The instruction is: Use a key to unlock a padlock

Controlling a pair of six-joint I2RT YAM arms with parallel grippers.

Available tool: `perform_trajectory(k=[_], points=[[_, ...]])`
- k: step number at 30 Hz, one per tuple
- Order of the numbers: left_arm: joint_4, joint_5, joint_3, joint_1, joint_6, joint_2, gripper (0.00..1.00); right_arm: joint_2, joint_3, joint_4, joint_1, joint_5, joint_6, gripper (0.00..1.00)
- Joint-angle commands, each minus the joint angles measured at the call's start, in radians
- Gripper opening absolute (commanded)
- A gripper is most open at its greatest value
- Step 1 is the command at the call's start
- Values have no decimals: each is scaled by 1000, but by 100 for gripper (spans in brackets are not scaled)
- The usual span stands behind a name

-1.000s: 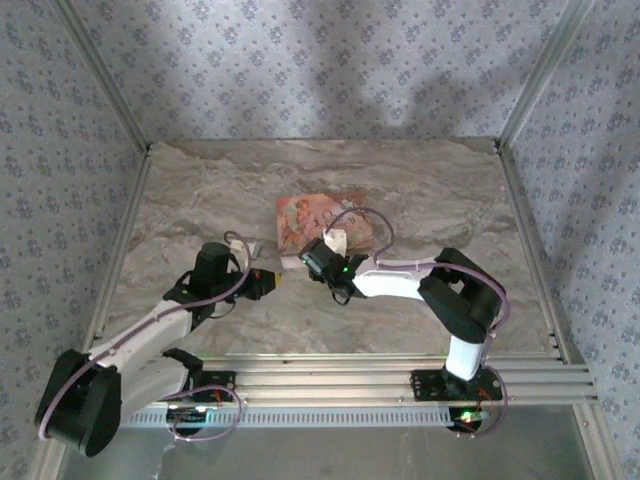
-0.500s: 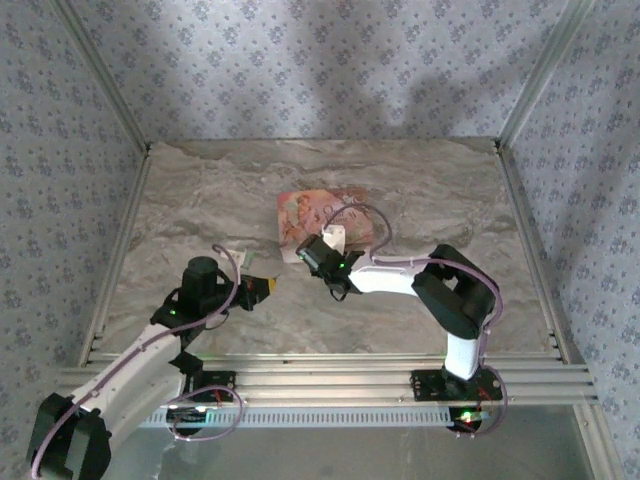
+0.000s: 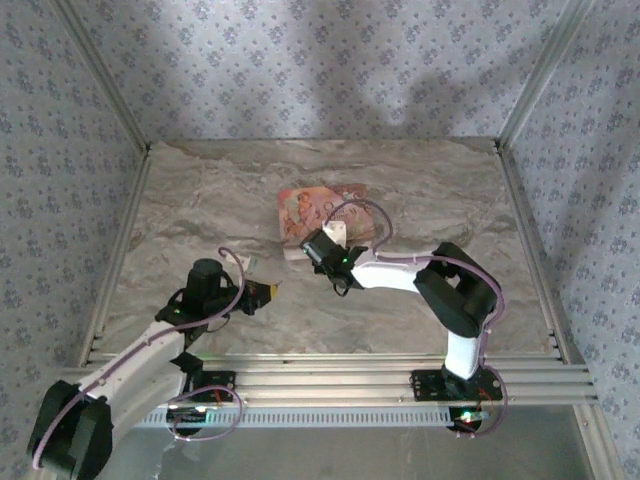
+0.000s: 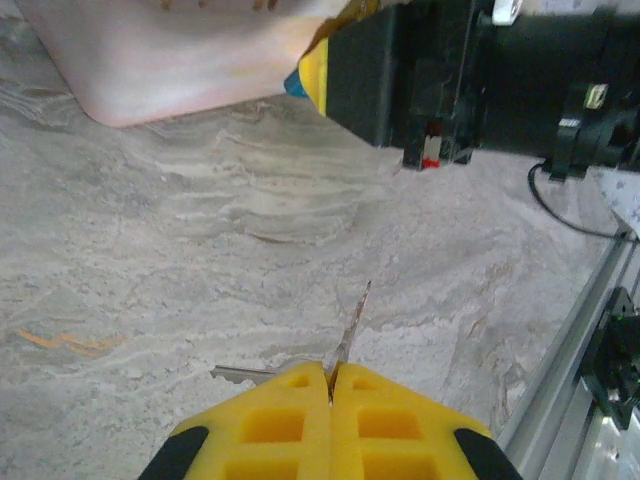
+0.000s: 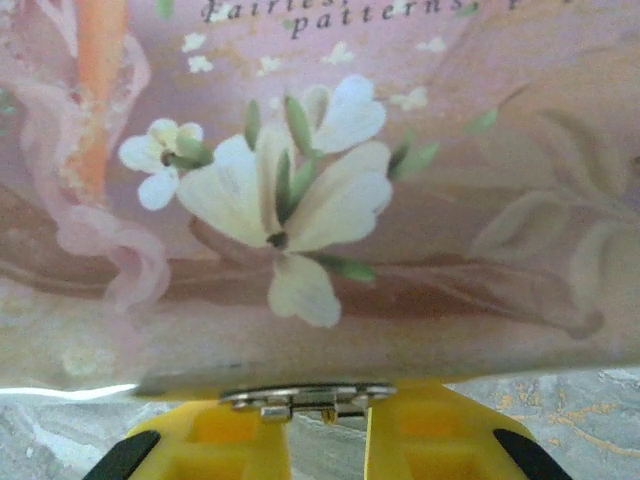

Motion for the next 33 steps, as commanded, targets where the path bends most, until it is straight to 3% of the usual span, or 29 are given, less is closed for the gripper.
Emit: perform_trajectory(k=[1, 6, 13, 23, 33], points=[[102, 59, -3, -22, 57, 46, 0, -56, 20, -38, -17, -96, -80, 1], [180, 58, 13, -76, 97, 120, 0, -117, 24, -87, -67, -316, -145, 0], [367, 84, 7, -109, 92, 192, 0, -206, 39, -190, -139, -558, -107, 0], [409, 40, 74, -123, -20, 210, 0, -321, 43, -211, -209, -718, 72, 0], [638, -63, 27, -176, -60, 279, 0, -339, 90, -231, -265, -884, 149, 0]])
